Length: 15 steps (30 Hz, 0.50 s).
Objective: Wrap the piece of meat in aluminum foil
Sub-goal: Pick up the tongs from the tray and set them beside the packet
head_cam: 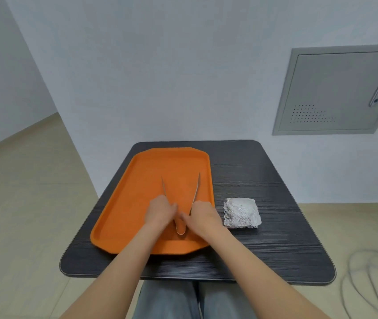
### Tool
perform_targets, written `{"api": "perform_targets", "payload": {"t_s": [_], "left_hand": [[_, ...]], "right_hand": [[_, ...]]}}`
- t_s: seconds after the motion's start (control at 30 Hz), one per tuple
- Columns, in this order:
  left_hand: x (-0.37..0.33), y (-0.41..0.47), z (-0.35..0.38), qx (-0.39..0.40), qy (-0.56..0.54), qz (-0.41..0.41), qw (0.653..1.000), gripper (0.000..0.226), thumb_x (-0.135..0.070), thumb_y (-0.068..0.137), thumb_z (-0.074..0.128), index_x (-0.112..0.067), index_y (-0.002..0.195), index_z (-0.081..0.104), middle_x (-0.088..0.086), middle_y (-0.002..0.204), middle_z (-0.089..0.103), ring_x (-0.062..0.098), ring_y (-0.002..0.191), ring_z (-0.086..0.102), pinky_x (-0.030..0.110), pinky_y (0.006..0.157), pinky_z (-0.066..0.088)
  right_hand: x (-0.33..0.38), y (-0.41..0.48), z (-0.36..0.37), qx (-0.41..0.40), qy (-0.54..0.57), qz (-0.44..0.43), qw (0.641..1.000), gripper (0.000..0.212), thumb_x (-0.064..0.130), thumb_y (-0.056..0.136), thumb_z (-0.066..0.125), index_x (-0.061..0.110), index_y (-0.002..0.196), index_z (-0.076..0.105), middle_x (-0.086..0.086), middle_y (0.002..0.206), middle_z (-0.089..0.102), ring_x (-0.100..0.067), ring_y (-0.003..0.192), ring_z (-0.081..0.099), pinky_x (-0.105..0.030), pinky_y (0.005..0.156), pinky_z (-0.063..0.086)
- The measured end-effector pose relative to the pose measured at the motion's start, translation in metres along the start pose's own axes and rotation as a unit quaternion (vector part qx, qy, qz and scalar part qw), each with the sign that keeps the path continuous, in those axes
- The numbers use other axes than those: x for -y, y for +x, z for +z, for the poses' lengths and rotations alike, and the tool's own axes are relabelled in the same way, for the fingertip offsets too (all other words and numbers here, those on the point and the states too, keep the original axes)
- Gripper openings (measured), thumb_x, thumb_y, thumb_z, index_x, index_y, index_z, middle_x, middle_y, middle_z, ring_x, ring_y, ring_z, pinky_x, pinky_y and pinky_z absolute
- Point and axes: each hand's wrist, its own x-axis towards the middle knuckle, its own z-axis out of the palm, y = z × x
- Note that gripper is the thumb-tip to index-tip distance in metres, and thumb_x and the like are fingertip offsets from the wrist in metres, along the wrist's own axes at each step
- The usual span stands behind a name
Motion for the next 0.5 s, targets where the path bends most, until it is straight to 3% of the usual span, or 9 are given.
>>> {"api": "perform_targets", "payload": {"t_s": [0.13, 0.23, 0.37, 0.5], "left_hand": [[0.001, 0.004, -0.003, -0.007, -0.025, 0.01, 1.0, 0.014, -0.015, 0.082, 0.056, -0.004, 0.088, 0.058, 0.015, 0.091, 0.063, 0.034, 0.089, 0.063, 0.037, 0.073, 0.05], [0.001, 0.007, -0.002, -0.016, -0.063, 0.024, 0.998, 0.024, -0.013, 0.078, 0.056, -0.003, 0.098, 0.064, 0.017, 0.09, 0.071, 0.034, 0.082, 0.068, 0.041, 0.074, 0.058], [-0.013, 0.01, -0.007, -0.049, -0.086, 0.066, 0.993, 0.03, -0.012, 0.08, 0.056, -0.005, 0.108, 0.064, 0.018, 0.094, 0.071, 0.034, 0.092, 0.066, 0.034, 0.072, 0.053], [-0.043, 0.011, -0.013, -0.073, -0.116, 0.086, 0.987, 0.038, -0.015, 0.084, 0.056, -0.005, 0.12, 0.057, 0.017, 0.106, 0.069, 0.031, 0.105, 0.063, 0.032, 0.079, 0.047]], "right_hand": [[-0.002, 0.005, 0.005, -0.002, 0.022, 0.007, 1.0, 0.057, 0.056, 0.078, 0.063, 0.004, 0.102, 0.065, -0.016, 0.107, 0.068, -0.034, 0.098, 0.065, -0.036, 0.075, 0.051], [-0.003, 0.009, 0.006, -0.014, 0.038, 0.003, 0.999, 0.061, 0.061, 0.072, 0.066, 0.007, 0.1, 0.067, -0.014, 0.102, 0.069, -0.032, 0.094, 0.066, -0.034, 0.07, 0.05], [-0.001, 0.015, -0.004, -0.029, 0.058, 0.001, 0.998, 0.065, 0.068, 0.06, 0.068, 0.013, 0.096, 0.07, -0.009, 0.095, 0.071, -0.028, 0.091, 0.067, -0.034, 0.069, 0.053], [-0.003, 0.023, -0.032, -0.057, 0.088, 0.0, 0.994, 0.05, 0.06, 0.059, 0.07, 0.015, 0.08, 0.068, 0.003, 0.058, 0.066, -0.015, 0.063, 0.061, -0.031, 0.063, 0.051]]}}
